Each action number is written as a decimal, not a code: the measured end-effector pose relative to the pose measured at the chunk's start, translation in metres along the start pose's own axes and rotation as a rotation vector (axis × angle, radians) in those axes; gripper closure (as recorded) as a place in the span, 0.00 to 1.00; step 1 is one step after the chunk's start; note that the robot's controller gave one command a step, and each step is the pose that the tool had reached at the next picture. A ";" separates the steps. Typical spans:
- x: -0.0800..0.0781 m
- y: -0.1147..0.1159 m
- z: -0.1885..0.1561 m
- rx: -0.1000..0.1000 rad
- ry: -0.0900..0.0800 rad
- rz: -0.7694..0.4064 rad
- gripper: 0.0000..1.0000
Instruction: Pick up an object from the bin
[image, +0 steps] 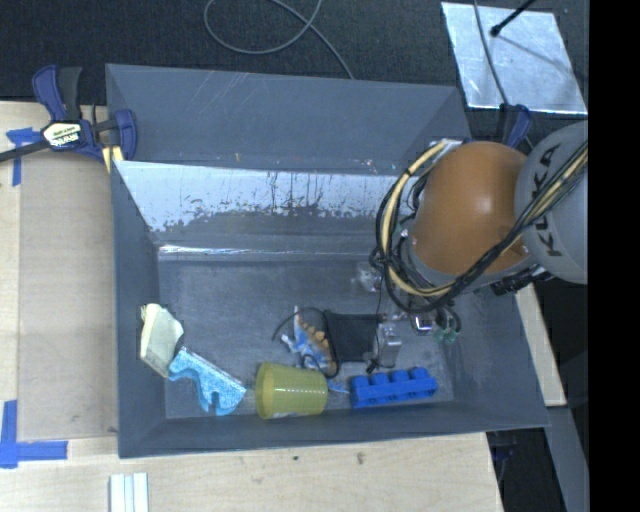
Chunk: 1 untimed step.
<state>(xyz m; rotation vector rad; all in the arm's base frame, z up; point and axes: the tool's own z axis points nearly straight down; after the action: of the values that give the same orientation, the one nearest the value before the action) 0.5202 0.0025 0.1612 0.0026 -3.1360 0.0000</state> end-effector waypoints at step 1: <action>-0.002 0.000 -0.004 0.000 -0.009 0.000 0.00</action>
Offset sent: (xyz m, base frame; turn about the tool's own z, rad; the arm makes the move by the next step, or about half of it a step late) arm 0.0392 -0.0096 -0.0912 -0.0616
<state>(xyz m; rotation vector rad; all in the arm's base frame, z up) 0.5221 0.0025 0.1656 0.0025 -3.1448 0.0001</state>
